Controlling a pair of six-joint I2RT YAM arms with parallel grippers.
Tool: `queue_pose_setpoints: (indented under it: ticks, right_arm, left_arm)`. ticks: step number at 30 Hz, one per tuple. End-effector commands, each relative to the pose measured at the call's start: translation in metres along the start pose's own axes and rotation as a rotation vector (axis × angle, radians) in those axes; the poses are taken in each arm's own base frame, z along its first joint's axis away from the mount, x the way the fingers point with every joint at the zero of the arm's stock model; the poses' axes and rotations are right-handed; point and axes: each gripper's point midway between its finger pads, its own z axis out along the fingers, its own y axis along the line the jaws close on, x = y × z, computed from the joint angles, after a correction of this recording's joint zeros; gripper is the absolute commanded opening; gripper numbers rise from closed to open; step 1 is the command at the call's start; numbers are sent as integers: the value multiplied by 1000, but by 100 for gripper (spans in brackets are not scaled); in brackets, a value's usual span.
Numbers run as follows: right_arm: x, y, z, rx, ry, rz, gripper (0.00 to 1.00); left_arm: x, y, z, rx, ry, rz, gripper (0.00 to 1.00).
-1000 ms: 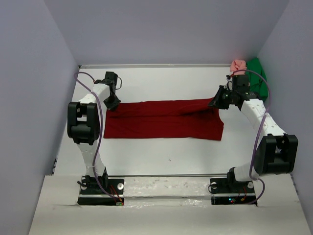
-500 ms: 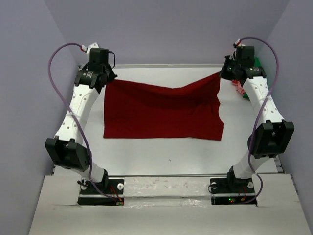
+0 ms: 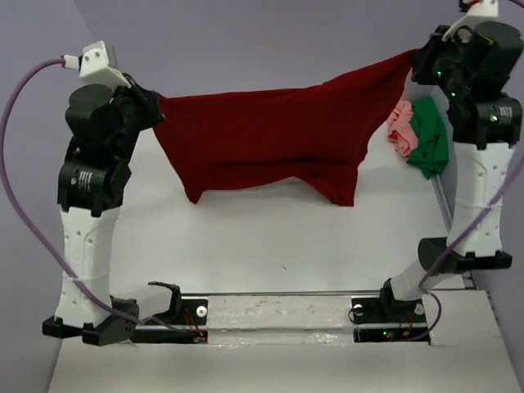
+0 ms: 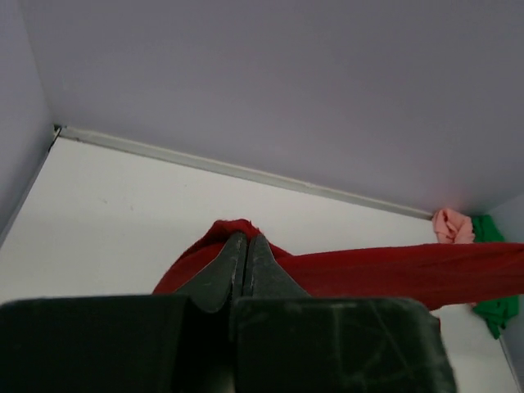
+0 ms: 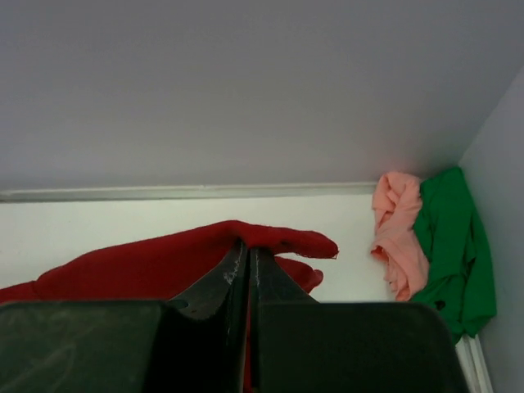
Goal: Fold and stack the t-shirts
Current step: Fold the tshirt
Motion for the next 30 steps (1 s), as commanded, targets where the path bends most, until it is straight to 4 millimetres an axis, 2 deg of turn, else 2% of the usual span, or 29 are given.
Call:
queue_pose_setpoints:
  ticks: [1,2,3,4,5,7,8,9,10,12,15,18,21,23,24,27,28,30]
  right_arm:
    - [-101,15,-141,-70,-345,-53,0]
    - [-109,20,-161,-98,-388,-61,0]
    - [-116,22,-180,-113,-424,-64,0]
    - [-122,25,-199,-132,-461,-66,0]
    - [-132,29,-237,-157,-530,-69,0]
    - [-143,35,-276,-192,-610,-76,0]
    - [-149,40,-308,-222,-673,-86,0]
    - [-152,42,-322,-237,-703,-86,0]
    - [-155,44,-337,-249,-734,-90,0]
    - [-161,49,-374,-284,-813,-104,0]
    - [-165,58,-407,-336,-887,-127,0]
    - [-164,62,-423,-367,-908,-124,0]
    - [-160,63,-423,-377,-899,-118,0]
    - [-156,62,-412,-373,-872,-112,0]
    - [-153,60,-399,-362,-843,-100,0]
    - [-147,54,-355,-319,-763,-88,0]
    - [-136,52,-322,-304,-690,-81,0]
    - [-123,47,-274,-273,-604,-72,0]
  left_arm:
    - [-75,-31,-72,196,-261,7,0]
    - [-81,-33,-83,218,-287,0,0]
    - [-92,-38,-107,261,-333,-4,0]
    - [-98,-45,-121,309,-356,0,0]
    - [-106,-48,-135,332,-388,-3,0]
    - [-126,-52,-172,380,-466,-3,0]
    - [-131,-53,-183,392,-481,-3,0]
    - [-136,-54,-190,399,-495,-4,0]
    - [-148,-56,-209,417,-535,-7,0]
    - [-156,-58,-227,443,-571,-5,0]
    - [-165,-67,-251,511,-620,0,0]
    - [-169,-70,-267,545,-642,-5,0]
    - [-168,-71,-274,565,-651,-10,0]
    - [-165,-68,-267,547,-636,-17,0]
    - [-163,-67,-264,538,-629,-24,0]
    - [-145,-60,-224,469,-549,-36,0]
    - [-129,-51,-190,396,-486,-50,0]
    - [-102,-41,-144,315,-387,-64,0]
